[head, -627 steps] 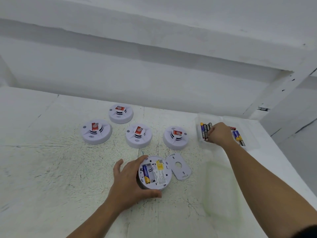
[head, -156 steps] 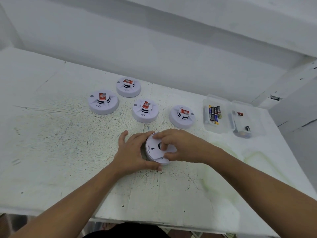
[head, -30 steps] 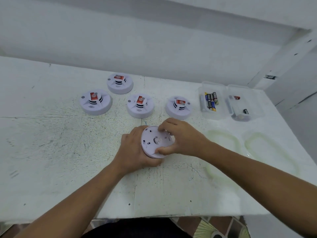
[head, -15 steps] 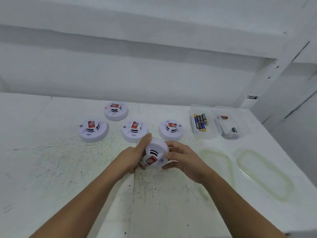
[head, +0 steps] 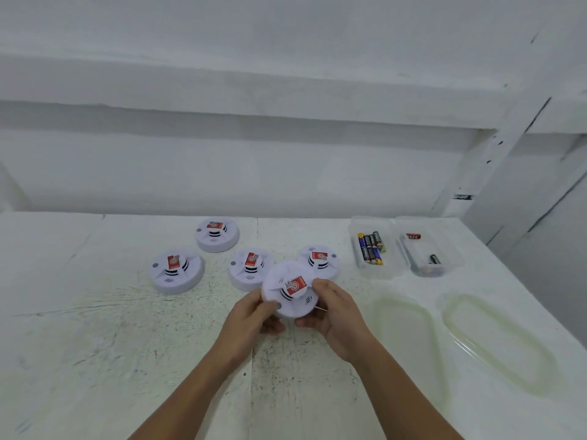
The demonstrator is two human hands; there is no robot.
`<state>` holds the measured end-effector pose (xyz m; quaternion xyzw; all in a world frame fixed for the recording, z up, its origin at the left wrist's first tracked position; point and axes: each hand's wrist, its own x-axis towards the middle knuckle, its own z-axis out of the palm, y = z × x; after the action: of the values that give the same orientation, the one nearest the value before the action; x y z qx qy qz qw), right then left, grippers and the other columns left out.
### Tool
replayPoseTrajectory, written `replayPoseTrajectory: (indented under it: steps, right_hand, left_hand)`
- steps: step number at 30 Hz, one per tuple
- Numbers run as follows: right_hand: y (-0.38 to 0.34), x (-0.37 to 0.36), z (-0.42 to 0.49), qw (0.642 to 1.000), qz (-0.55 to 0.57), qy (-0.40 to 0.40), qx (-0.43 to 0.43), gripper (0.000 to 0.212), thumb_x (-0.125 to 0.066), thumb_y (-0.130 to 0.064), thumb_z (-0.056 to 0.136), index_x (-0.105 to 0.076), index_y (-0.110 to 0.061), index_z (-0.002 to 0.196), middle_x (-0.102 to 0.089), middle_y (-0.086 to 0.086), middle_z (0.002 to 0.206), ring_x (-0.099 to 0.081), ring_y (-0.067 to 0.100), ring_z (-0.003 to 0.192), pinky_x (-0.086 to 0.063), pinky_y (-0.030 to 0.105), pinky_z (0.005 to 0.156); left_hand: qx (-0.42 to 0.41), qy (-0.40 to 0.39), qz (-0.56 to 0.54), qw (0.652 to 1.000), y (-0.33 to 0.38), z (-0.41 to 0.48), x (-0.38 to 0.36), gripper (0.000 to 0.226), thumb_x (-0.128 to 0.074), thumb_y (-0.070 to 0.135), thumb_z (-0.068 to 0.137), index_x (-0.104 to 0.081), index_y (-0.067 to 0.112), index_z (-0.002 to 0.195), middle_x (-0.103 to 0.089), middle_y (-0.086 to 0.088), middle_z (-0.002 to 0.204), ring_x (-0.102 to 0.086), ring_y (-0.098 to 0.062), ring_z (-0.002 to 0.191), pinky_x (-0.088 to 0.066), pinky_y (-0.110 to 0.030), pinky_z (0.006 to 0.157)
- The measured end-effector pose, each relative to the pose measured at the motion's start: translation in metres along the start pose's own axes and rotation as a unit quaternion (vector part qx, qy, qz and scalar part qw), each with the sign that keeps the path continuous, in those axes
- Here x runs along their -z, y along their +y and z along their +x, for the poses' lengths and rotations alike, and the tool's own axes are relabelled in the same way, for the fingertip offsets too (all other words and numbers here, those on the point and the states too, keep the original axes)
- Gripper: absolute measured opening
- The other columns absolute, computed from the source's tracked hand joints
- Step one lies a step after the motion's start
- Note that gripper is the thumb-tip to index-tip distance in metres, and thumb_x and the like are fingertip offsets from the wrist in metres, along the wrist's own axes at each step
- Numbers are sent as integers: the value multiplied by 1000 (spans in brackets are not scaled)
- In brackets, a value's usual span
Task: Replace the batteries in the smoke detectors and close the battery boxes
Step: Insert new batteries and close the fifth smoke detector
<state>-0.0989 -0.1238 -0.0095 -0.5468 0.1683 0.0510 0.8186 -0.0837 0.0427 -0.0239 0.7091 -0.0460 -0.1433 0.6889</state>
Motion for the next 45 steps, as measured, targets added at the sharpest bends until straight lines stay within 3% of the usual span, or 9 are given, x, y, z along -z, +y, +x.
replayPoseTrajectory:
  steps: [5,9,22,32,40,45]
  right_hand:
    - [15,-4,3,999,5,42,34,20,-51,-20,97,-64,-6,99,-71,16,97,-68,28,82,-56,34,58]
    - [30,-3,1,997,-10,42,66,21,-51,-21,97,-63,-7,107,-71,16,102,-69,32,92,-57,37,67]
    - [40,4,-1,991,-70,22,115,22,-51,-23,97,-60,-14,115,-72,6,102,-70,22,95,-58,36,75]
    - [43,9,-3,991,-69,7,113,23,-51,-23,96,-60,-12,115,-72,6,103,-69,24,96,-58,40,78]
    - [45,12,-3,991,-82,5,109,24,-51,-25,97,-58,-12,115,-72,9,102,-70,25,94,-58,40,78]
    - [46,12,-2,990,-90,13,106,25,-52,-26,97,-59,-11,116,-72,9,102,-70,25,93,-58,39,76]
  left_hand:
    - [-9,33,-44,998,-11,-2,-3,28,-65,15,77,-63,4,104,-68,-20,92,-69,-32,82,-58,-40,76]
    - [-2,46,-75,996,-15,-1,-3,16,-59,5,91,-63,3,106,-69,-21,96,-69,-32,85,-58,-33,73]
    - [-8,64,-57,996,-26,2,-1,15,-55,2,91,-64,4,103,-62,-29,99,-70,-33,82,-58,-43,77]
    - [-21,70,-43,996,-30,-2,-4,17,-53,3,93,-63,7,107,-62,-28,99,-69,-32,81,-57,-28,70]
    - [-32,73,-42,996,-30,-6,-6,17,-52,4,93,-62,6,107,-60,-30,98,-67,-29,80,-57,-29,71]
    - [-38,79,-37,995,-30,-8,-7,16,-51,3,94,-62,7,104,-61,-30,96,-67,-28,77,-57,-40,75]
